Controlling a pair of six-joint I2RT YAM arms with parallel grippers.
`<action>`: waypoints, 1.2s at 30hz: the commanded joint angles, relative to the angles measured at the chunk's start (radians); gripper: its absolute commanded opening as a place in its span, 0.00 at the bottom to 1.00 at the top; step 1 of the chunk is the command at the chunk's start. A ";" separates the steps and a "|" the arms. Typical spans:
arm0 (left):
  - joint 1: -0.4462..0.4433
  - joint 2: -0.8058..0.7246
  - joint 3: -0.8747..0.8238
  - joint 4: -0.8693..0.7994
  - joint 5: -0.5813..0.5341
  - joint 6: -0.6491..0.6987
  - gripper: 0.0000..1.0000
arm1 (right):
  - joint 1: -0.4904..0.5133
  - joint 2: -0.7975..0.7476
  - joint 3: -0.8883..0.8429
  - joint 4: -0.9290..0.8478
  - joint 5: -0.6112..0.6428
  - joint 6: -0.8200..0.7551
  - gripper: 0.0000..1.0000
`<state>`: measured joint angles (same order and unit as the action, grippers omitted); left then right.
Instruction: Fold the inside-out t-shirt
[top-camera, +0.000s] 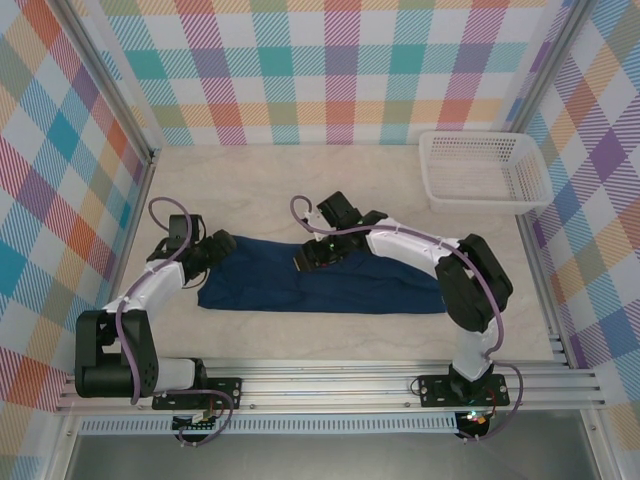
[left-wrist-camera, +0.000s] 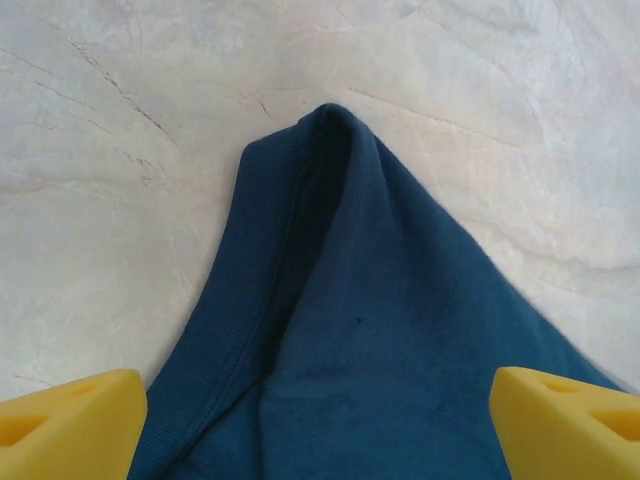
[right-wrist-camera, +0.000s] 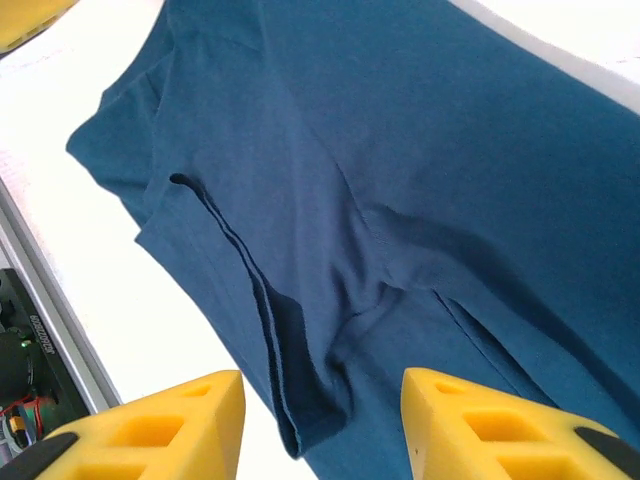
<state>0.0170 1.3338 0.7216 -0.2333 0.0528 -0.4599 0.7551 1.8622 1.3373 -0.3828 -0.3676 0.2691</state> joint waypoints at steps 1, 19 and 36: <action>0.014 0.062 0.048 -0.076 0.001 0.075 0.91 | 0.009 0.003 0.019 0.006 -0.026 -0.011 0.46; 0.013 0.192 0.035 -0.165 0.127 0.027 0.92 | -0.155 -0.086 -0.240 0.048 -0.037 0.094 0.46; 0.007 0.138 -0.072 -0.114 0.228 -0.021 0.90 | -0.355 -0.295 -0.312 -0.083 -0.049 0.038 0.49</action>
<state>0.0299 1.4616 0.6987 -0.2665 0.1436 -0.4454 0.4652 1.5715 1.0424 -0.3916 -0.4568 0.3092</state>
